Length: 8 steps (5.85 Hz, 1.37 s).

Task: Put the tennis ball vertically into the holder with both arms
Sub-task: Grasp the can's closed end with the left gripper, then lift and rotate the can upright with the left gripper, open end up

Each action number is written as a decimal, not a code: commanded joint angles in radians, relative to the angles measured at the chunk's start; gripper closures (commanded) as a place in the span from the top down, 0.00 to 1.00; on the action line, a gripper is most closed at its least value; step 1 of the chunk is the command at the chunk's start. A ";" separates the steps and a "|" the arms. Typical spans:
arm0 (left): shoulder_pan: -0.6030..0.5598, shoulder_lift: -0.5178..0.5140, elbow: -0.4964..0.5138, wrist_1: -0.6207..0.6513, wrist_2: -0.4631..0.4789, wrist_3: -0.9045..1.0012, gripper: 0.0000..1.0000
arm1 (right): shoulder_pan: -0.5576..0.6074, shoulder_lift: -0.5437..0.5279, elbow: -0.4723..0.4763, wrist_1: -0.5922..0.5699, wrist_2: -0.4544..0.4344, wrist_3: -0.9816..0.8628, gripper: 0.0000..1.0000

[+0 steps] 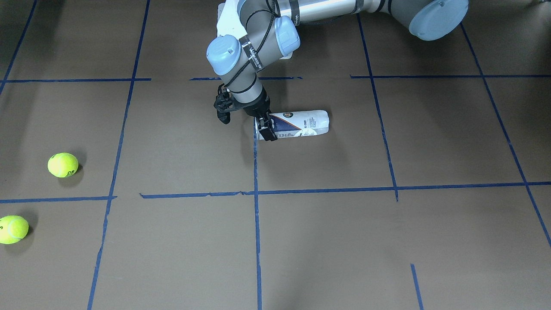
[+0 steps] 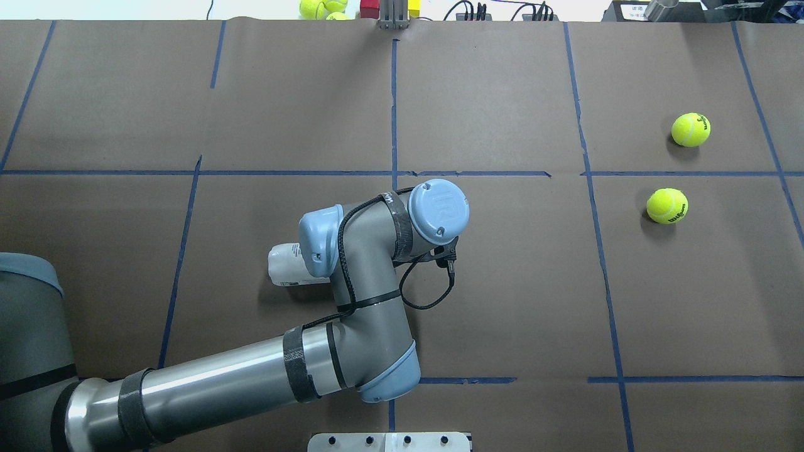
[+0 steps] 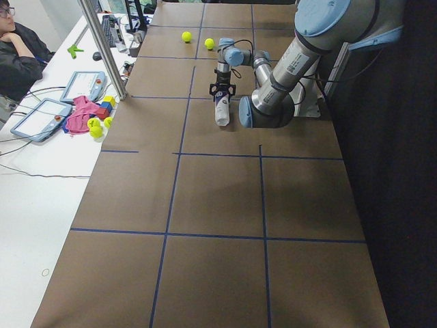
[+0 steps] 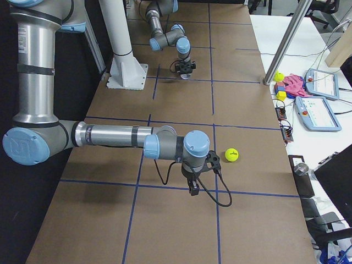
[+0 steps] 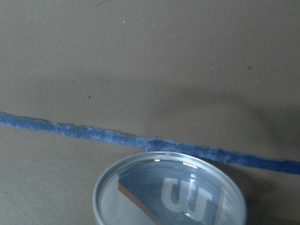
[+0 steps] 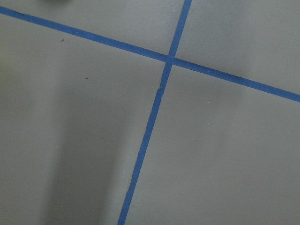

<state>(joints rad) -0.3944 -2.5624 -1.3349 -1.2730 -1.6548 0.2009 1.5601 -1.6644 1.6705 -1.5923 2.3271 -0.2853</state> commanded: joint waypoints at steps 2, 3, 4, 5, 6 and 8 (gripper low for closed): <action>-0.007 0.014 -0.001 -0.060 0.006 -0.008 0.64 | 0.000 0.000 0.000 0.000 0.000 0.000 1.00; -0.009 0.013 -0.006 -0.060 0.006 -0.008 0.63 | 0.000 0.000 -0.003 0.000 0.000 0.000 1.00; -0.024 0.008 -0.041 -0.060 0.003 -0.006 0.63 | 0.000 0.000 -0.003 0.000 0.000 0.000 1.00; -0.043 0.008 -0.119 -0.056 -0.005 -0.008 0.64 | 0.000 0.000 -0.003 0.000 0.000 0.002 1.00; -0.075 0.007 -0.212 -0.060 -0.008 -0.020 0.65 | 0.000 0.000 -0.003 0.000 0.000 0.000 1.00; -0.136 0.013 -0.312 -0.179 -0.109 -0.116 0.66 | 0.000 0.000 0.000 0.000 0.000 0.002 1.00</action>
<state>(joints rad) -0.5007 -2.5535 -1.6059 -1.3756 -1.7067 0.1345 1.5601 -1.6644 1.6697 -1.5923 2.3270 -0.2841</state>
